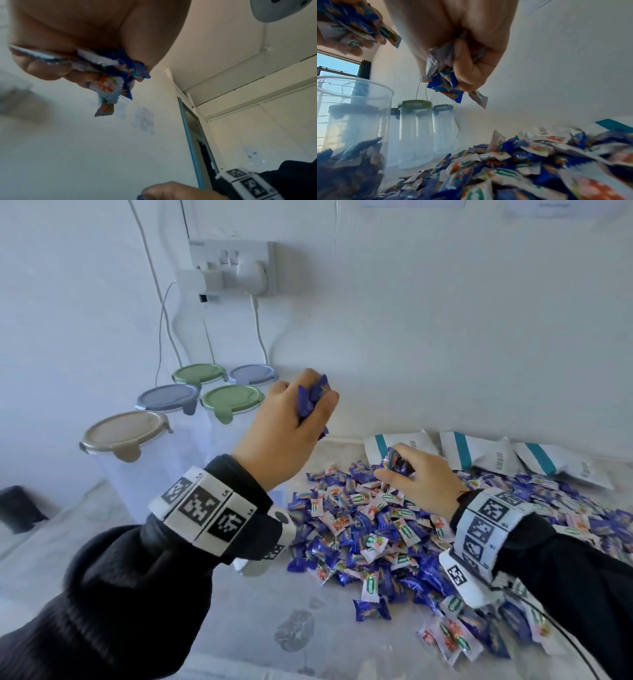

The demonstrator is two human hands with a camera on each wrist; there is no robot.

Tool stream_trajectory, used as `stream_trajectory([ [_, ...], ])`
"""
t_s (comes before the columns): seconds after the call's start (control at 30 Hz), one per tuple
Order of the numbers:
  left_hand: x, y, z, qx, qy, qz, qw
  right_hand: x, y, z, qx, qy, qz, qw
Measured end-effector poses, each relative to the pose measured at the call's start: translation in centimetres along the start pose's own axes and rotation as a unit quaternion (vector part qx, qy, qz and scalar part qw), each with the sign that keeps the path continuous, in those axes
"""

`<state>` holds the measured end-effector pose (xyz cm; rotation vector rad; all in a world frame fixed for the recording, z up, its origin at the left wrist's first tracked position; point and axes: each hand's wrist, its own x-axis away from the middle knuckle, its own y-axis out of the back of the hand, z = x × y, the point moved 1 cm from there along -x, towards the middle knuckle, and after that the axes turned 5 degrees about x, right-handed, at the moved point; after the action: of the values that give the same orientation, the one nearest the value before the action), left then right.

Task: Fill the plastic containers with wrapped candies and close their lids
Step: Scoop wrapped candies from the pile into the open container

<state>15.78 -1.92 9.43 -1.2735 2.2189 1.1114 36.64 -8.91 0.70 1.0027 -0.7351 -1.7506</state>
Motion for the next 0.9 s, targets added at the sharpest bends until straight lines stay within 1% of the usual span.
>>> stream_trajectory([
  [0.07,0.0,1.6,0.7,0.003,0.019,-0.024,1.0,-0.4,-0.3,0.6,-0.011,0.016,0.002,1.0],
  [0.13,0.5,2.5,2.1,-0.003,0.054,-0.022,0.998,-0.7,-0.6,1.2,-0.007,0.023,0.01,1.0],
  [0.2,1.1,3.0,3.4,-0.003,0.089,-0.016,0.996,-1.0,-1.0,1.7,-0.01,0.016,0.023,1.0],
  [0.27,1.7,3.2,4.4,-0.009,0.104,-0.019,0.994,-1.2,-1.4,2.1,-0.024,0.011,0.032,0.999],
  [0.37,2.3,3.6,5.4,-0.065,0.113,-0.022,0.991,-1.7,-1.7,3.0,-0.042,0.025,0.034,0.998],
  [0.47,2.9,4.2,5.8,-0.092,0.127,-0.028,0.987,-2.4,-1.6,3.9,-0.041,0.042,0.024,0.998],
  [0.53,3.4,4.4,5.8,-0.143,0.124,-0.031,0.981,-2.9,-1.3,4.7,-0.061,0.06,0.015,0.996],
  [0.6,4.0,4.6,6.2,-0.193,0.135,-0.014,0.972,-3.5,-1.0,5.6,-0.079,0.078,0.001,0.994],
  [0.67,4.7,4.8,6.9,-0.226,0.165,0.021,0.96,-4.2,-0.6,6.8,-0.094,0.093,-0.011,0.991],
  [0.73,5.4,4.9,7.6,-0.219,0.197,0.038,0.955,-5.0,-0.3,8.3,-0.114,0.108,-0.005,0.988],
  [0.83,6.3,5.1,7.7,-0.147,0.21,-0.001,0.967,-6.2,-0.2,10.9,-0.175,0.125,0.024,0.976],
  [0.9,6.9,5.1,7.7,-0.103,0.221,-0.016,0.97,-7.1,-0.7,12.5,-0.196,0.141,0.044,0.97],
])
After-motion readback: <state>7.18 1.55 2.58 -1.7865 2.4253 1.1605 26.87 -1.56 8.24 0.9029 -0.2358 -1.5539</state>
